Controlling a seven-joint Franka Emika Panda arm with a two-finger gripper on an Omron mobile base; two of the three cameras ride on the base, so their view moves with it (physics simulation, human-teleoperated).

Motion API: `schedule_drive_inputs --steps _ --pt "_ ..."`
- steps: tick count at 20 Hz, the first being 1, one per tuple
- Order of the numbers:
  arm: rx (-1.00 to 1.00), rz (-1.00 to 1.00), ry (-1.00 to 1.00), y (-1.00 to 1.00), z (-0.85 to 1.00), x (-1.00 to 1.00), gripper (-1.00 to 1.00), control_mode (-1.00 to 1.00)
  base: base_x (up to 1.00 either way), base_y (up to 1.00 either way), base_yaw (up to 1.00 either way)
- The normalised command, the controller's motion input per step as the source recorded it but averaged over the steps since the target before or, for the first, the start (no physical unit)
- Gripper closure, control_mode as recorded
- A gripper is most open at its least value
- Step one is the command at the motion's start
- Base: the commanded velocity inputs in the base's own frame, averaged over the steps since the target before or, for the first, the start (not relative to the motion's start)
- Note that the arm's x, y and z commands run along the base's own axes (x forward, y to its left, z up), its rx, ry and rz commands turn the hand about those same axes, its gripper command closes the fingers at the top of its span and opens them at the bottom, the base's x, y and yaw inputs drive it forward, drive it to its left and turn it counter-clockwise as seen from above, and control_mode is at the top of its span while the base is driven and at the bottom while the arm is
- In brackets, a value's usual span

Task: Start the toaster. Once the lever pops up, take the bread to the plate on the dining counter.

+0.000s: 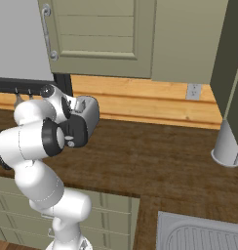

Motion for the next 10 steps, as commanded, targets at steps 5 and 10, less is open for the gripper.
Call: schedule_drive_inputs --steps 5,10 --pt "0.00 0.00 0.00 0.00 0.00 0.00 -1.00 -1.00 0.00 0.00 0.00" --pt "0.00 0.00 0.00 0.00 0.00 0.00 -1.00 -1.00 0.00 0.00 0.00"
